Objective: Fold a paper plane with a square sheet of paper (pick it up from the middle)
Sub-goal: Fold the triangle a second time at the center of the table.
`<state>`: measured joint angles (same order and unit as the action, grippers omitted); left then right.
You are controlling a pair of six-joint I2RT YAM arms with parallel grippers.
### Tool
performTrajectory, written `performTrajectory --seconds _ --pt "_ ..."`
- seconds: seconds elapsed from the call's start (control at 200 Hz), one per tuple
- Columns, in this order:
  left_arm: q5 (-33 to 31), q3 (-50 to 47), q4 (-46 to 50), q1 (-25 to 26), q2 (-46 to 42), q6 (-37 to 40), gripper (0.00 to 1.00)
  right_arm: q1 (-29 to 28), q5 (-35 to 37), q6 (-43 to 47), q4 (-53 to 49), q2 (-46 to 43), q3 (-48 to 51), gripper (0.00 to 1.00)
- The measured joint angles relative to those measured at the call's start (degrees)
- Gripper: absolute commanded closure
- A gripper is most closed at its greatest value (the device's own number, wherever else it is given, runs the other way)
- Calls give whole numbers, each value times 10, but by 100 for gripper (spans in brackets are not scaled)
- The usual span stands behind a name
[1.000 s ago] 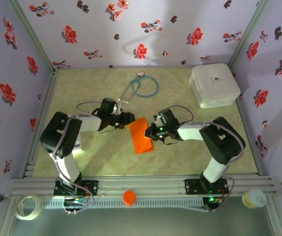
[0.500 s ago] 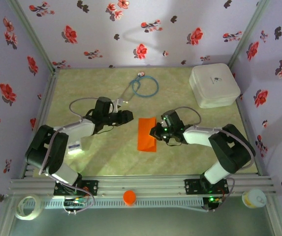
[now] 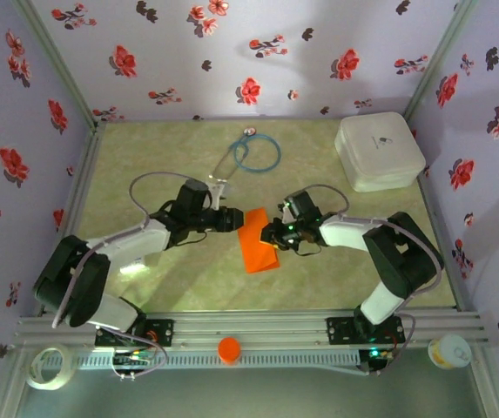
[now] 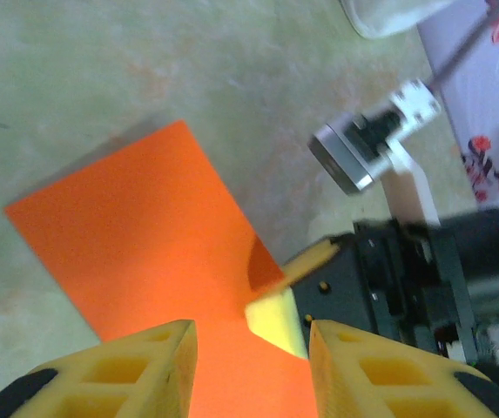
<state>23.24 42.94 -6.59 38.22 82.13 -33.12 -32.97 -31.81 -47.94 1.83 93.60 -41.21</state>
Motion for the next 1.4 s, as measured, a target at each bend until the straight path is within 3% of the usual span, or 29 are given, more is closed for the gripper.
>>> performTrajectory --seconds 0.18,0.295,0.43,0.605,0.8,1.0,1.195,1.405 --pt "-45 -21 -5 49 -32 41 63 28 -32 4 14 2 0 93" --pt "-65 -40 -17 70 -34 73 62 35 -42 9 17 6 0 97" --pt "-103 -47 -26 127 -34 135 51 37 -40 -19 33 5 3 97" --pt "-162 -47 -41 201 -30 217 45 37 -21 -70 54 -28 30 97" --pt "-229 -46 -40 250 7 273 40 37 -6 -98 68 -43 38 96" --pt "-298 -32 -39 294 33 315 38 37 0 -112 75 -43 40 96" --pt "-404 2 -36 344 82 348 40 37 1 -112 76 -43 41 96" --pt "-498 24 -32 361 124 365 49 37 1 -112 76 -43 41 96"
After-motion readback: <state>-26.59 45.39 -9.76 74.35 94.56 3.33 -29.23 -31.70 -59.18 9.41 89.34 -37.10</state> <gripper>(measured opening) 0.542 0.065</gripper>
